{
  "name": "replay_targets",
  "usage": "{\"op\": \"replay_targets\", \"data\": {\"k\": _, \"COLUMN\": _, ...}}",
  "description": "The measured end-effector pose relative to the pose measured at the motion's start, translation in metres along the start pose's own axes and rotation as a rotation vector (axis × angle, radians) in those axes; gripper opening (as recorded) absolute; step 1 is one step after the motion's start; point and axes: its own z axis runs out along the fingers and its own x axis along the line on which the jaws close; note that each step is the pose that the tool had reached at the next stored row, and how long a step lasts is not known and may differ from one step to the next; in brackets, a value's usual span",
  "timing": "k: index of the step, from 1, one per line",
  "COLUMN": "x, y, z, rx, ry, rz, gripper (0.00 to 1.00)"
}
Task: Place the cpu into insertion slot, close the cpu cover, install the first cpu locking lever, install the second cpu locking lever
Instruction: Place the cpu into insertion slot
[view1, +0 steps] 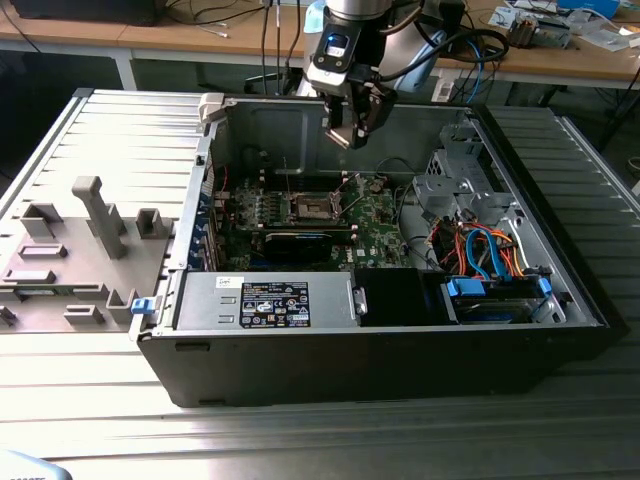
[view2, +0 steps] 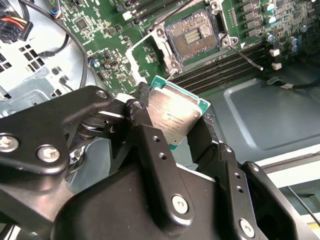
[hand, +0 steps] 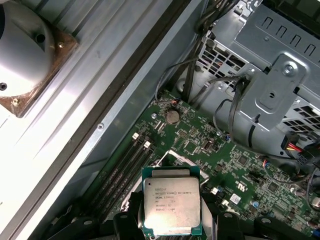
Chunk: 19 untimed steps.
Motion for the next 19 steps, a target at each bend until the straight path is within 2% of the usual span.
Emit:
{"op": "replay_targets", "data": {"k": 1, "x": 0.0000, "y": 0.0000, "z": -0.0001, "rx": 0.0069, "ry": -0.0093, "rz": -0.001, "gripper": 0.55}}
{"op": "replay_targets", "data": {"k": 3, "x": 0.0000, "y": 0.0000, "z": -0.0001, "rx": 0.0156, "ry": -0.0214, "rz": -0.002, "gripper": 0.55}}
{"op": "replay_targets", "data": {"k": 4, "x": 0.0000, "y": 0.0000, "z": 0.0000, "rx": 0.0192, "ry": -0.0264, "rz": -0.002, "gripper": 0.55}}
{"op": "replay_targets", "data": {"k": 5, "x": -0.0001, "y": 0.0000, "z": -0.0001, "rx": 0.0206, "ry": -0.0283, "rz": -0.002, "gripper": 0.55}}
{"op": "replay_targets", "data": {"k": 19, "x": 0.0000, "y": -0.0002, "z": 0.0015, "rx": 0.0210, "ry": -0.0302, "rz": 0.023, "gripper": 0.55}}
